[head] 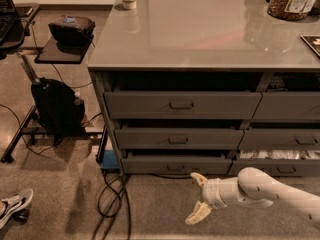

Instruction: Open bottom drawer

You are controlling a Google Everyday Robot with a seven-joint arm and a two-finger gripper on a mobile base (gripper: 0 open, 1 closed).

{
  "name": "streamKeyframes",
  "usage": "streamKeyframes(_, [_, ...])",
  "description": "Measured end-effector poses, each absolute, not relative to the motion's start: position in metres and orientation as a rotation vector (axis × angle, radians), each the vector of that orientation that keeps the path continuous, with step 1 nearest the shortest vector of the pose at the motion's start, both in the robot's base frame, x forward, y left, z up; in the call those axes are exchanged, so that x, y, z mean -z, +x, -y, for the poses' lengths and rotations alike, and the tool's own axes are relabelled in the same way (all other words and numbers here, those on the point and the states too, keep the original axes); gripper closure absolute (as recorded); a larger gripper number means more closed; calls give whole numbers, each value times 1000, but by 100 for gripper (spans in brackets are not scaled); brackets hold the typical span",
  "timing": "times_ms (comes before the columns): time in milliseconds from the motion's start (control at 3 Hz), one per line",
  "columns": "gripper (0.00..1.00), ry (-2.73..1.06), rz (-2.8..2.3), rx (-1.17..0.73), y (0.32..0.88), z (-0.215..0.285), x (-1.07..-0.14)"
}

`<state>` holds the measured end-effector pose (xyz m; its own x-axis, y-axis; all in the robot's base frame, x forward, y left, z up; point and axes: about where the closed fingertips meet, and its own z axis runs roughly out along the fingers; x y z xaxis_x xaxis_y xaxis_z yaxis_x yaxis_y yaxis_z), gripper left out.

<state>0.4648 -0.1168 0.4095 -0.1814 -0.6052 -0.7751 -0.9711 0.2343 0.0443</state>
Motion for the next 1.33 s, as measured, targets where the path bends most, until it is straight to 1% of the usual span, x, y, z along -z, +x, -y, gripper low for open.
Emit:
streamKeyframes(333, [0, -1481, -1748, -611, 493, 145, -409])
streamKeyframes(667, [0, -1572, -1652, -521, 535, 175, -412])
streamKeyframes(1333, [0, -1636, -1661, -544, 594, 214, -368])
